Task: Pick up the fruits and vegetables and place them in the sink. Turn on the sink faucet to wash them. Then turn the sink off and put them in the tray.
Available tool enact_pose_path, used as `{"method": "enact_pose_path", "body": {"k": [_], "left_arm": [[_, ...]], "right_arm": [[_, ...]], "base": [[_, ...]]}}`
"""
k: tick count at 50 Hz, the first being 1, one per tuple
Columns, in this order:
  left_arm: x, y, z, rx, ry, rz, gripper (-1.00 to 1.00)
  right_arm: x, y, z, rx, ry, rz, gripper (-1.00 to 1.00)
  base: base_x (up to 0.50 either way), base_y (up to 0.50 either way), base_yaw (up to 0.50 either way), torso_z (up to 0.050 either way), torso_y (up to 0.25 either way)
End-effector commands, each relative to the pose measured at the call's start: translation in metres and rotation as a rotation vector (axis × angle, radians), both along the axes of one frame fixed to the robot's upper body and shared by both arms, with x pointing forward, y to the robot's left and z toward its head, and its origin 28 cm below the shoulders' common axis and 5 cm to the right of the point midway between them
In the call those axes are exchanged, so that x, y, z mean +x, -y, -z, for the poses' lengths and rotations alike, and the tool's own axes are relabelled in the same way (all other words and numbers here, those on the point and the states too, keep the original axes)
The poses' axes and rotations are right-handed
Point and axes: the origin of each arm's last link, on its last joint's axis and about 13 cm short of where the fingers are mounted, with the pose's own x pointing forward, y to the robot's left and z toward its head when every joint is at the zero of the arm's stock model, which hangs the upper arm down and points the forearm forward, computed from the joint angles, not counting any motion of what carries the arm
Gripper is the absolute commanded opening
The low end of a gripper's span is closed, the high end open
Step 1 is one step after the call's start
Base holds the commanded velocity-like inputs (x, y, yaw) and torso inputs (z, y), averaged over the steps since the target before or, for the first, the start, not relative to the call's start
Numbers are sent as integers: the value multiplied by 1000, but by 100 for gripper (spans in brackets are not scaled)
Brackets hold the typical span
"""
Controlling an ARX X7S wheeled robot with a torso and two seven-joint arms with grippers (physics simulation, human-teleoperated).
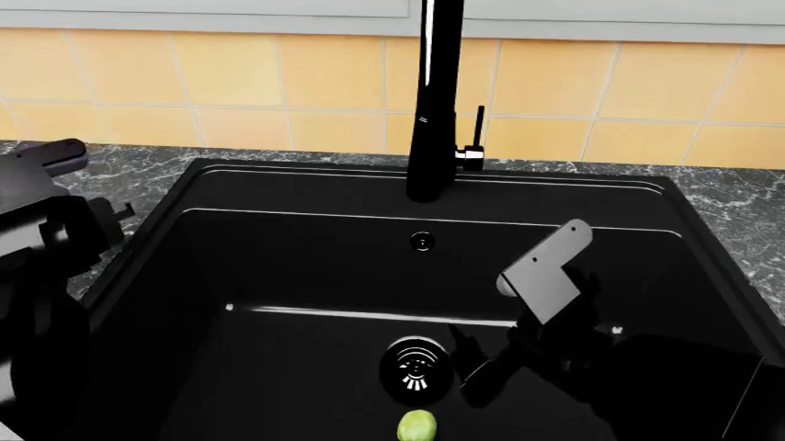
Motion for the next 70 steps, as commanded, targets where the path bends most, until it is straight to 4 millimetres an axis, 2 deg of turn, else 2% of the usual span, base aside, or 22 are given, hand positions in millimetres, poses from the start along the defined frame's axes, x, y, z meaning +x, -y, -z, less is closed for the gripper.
{"method": "enact_pose_path", "body": {"k": [1,9,20,30,44,58,64,70], "left_arm": [[2,-1,-6,6,27,8,-100],[8,1,-25,46,101,111,-100],[17,11,-67,75,207,444,-100],[6,25,-82,96,171,715,-100],[-10,54,-69,103,-57,1084,-100],[-15,61,-66,115,-67,1104,-100],[-13,76,-40,15,-219,1317,-100],[-12,89,-20,-24,-326,1414,-100]], "right_arm": [[1,1,1,2,-1,2,100],[0,1,-1,0,3,6,100],[-6,9,-12,2,33,43,100],[-9,15,-18,7,49,69,100],[-15,20,-32,27,99,96,100],[-16,18,-38,29,140,106,100],[-16,21,-39,30,152,122,100],[-17,23,-41,34,166,137,100]], "base": [[0,0,0,0,0],[0,0,0,0,0],[0,0,0,0,0],[0,0,0,0,0],[0,0,0,0,0],[0,0,0,0,0],[0,0,0,0,0],[0,0,0,0,0]]}}
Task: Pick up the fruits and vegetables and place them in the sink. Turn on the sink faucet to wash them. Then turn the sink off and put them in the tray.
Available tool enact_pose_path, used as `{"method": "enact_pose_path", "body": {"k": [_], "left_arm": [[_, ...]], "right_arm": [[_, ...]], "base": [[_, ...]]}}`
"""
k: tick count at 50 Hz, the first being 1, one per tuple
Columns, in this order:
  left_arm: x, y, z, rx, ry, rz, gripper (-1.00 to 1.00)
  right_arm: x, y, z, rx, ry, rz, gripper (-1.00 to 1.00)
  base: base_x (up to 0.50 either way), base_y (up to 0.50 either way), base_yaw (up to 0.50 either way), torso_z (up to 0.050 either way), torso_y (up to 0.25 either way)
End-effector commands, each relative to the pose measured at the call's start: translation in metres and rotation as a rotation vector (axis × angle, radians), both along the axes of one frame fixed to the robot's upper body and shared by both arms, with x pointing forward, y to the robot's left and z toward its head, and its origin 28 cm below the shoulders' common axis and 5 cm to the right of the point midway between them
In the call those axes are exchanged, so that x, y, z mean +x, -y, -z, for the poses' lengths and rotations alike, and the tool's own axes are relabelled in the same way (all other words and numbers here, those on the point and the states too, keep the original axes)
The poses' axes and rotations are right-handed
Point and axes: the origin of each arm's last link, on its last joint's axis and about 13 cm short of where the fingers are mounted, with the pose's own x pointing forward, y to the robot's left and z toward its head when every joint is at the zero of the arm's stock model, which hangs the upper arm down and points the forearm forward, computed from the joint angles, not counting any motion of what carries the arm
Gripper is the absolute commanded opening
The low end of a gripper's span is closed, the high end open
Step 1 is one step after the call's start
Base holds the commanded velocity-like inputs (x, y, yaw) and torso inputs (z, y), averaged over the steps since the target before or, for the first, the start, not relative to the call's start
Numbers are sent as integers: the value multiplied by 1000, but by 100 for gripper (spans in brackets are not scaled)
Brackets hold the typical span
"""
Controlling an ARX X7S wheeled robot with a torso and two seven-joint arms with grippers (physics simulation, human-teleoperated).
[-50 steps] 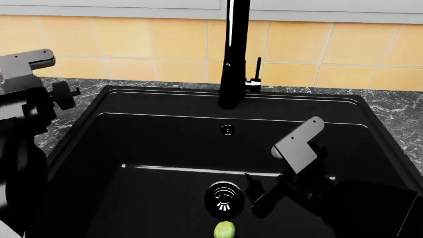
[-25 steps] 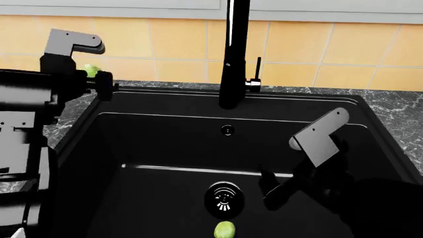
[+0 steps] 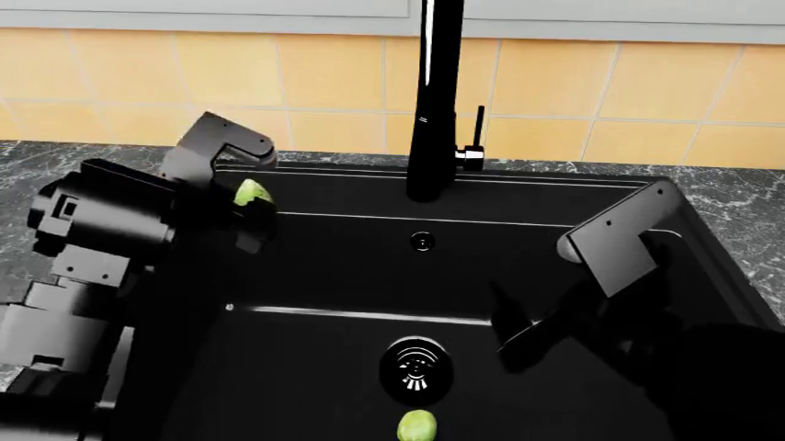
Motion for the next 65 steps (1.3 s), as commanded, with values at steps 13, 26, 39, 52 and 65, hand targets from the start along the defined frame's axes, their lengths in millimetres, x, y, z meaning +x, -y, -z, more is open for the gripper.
{"method": "enact_pose_path", "body": {"k": [13,26,39,52,65], "left_arm": [[8,37,53,49,-374,321,-100],[14,51,67,108,-509,398,-100],[8,70,89,205,-572,477,-100],[4,87,102,168,-580,558,-100],[2,99,116,148,-597,610,-100]], "right_arm": [[0,4,-1,7,23,34,100],[2,3,3,18,17,40,100],[4,5,4,27,12,47,100],[7,5,7,29,5,51,100],[7,5,8,32,2,54,100]], "base": [[0,0,0,0,0],[0,0,0,0,0],[0,0,0,0,0],[0,0,0,0,0],[0,0,0,0,0]]}}
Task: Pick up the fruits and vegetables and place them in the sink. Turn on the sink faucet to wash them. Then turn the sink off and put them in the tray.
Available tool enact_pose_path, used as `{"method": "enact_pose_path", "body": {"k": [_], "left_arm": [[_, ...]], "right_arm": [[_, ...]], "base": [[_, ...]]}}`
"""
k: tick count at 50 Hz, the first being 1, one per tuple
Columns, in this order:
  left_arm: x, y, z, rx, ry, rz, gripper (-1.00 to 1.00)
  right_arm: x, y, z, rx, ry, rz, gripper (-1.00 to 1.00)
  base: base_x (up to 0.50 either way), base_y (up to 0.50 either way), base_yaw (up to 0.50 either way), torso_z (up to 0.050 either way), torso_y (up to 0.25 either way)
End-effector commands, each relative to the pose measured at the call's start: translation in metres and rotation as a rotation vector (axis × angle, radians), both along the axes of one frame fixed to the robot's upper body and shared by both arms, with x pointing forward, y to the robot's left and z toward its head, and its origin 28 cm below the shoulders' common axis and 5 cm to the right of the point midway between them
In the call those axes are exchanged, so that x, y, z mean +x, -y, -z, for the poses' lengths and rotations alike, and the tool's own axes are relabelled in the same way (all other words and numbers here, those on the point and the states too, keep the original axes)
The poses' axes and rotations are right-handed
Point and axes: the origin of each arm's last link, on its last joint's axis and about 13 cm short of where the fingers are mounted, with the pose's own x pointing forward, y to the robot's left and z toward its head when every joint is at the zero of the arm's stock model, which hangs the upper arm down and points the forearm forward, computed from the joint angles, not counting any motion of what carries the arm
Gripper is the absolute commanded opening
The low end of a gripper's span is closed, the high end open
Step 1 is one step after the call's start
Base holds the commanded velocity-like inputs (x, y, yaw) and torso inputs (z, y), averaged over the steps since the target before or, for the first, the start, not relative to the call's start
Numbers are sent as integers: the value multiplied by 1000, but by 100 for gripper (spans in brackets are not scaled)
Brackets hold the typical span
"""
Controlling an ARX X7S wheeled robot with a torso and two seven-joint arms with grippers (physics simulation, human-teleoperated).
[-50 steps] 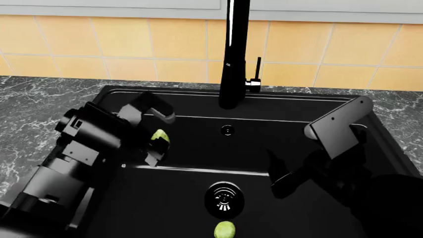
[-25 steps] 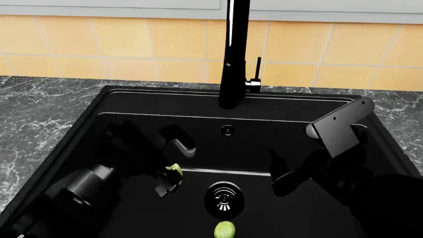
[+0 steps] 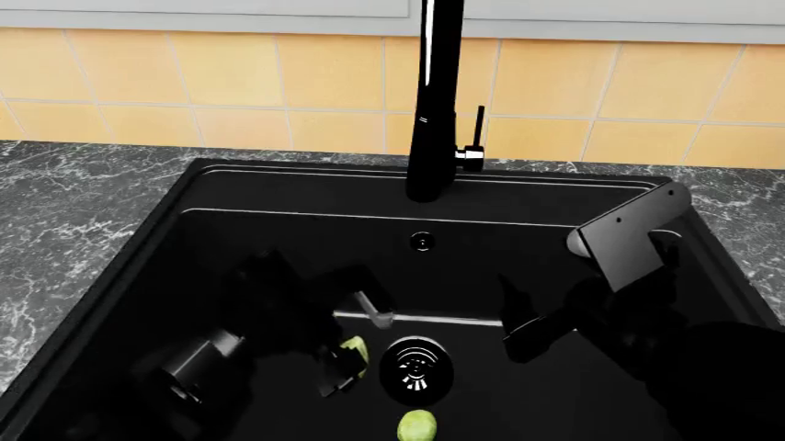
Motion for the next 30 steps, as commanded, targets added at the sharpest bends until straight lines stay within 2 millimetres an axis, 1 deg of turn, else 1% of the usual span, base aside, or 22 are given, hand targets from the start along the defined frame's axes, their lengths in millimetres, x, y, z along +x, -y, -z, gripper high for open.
{"method": "enact_pose_path", "body": {"k": [1,13,22,30], "left_arm": [[-3,11,14,-15,-29,34,-100],[-11,19,28,33,-56,83,-100],[-14,22,34,46,-67,102,-100],[-16,24,35,46,-66,114,-100]], "right_arm": [[1,0,1,3,-3,3,100],[0,1,1,6,-2,6,100],[0,2,0,6,-3,9,100],[0,2,2,5,-6,9,100]], "base": [[0,0,0,0,0],[0,0,0,0,0],[0,0,0,0,0],[0,0,0,0,0]]}}
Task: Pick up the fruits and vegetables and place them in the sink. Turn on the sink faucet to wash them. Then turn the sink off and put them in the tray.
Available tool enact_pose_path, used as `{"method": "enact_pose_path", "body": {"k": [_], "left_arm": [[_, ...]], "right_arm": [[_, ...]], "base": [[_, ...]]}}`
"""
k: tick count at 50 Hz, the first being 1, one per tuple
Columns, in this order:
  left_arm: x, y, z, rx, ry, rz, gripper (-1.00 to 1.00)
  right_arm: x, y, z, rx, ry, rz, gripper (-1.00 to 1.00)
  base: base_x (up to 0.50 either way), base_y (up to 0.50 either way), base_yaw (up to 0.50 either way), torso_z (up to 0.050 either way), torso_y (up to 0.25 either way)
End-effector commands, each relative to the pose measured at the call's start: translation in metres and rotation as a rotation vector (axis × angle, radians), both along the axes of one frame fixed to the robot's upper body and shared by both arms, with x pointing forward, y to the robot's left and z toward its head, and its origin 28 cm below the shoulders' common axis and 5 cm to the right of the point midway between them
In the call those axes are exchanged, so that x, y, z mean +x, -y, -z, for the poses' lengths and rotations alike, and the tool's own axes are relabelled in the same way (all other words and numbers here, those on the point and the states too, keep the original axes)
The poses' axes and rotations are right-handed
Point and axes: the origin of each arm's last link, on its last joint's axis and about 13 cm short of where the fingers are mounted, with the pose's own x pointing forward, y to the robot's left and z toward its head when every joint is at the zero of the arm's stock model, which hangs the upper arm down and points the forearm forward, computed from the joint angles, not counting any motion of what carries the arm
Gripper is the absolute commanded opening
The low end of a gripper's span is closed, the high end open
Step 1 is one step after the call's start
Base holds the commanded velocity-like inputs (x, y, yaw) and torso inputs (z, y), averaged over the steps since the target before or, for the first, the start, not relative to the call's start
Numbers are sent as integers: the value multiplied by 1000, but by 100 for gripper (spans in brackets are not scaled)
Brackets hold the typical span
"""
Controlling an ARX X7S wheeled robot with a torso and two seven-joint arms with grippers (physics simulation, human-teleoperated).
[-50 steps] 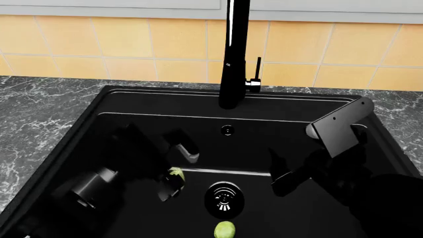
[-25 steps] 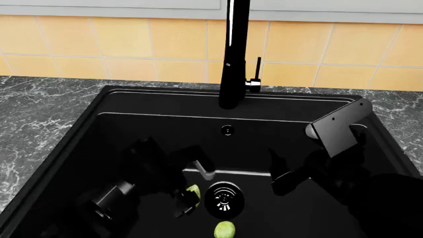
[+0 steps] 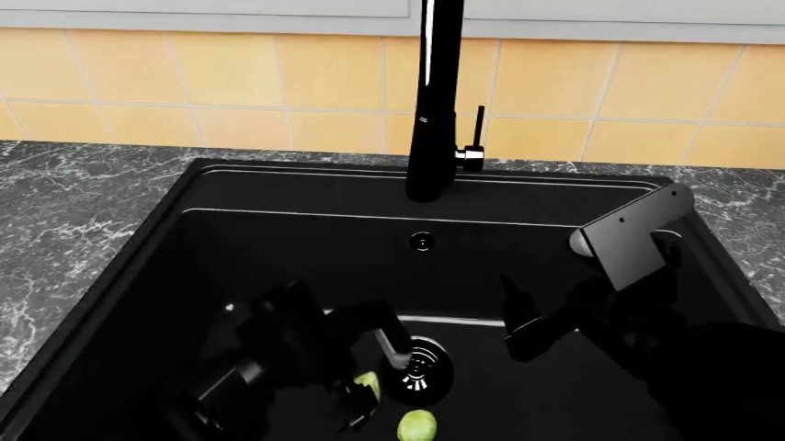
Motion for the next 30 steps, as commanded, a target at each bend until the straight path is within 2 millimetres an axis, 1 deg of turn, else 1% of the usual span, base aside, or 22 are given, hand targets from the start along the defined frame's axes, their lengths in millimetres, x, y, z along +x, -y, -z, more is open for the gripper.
{"method": "enact_pose_path", "body": {"k": [1,2,11,18,25,30], "left_arm": [[-4,4,4,6,-6,13,-100],[-4,4,4,5,-5,13,100],[-5,2,1,-9,2,11,100],[-5,-2,-6,-26,27,-8,100],[-5,-22,-25,-73,110,-111,100],[-11,-40,-49,-150,178,-192,100]], "right_arm": [[0,0,1,0,-3,1,100],[0,0,1,0,-3,1,100],[0,0,1,2,-1,-1,100],[0,-1,1,2,-1,-1,100],[-1,-3,-1,0,17,-4,100],[-4,-4,-11,0,63,23,100]], "base": [[0,0,0,0,0],[0,0,0,0,0],[0,0,0,0,0],[0,0,0,0,0],[0,0,0,0,0],[0,0,0,0,0]]}}
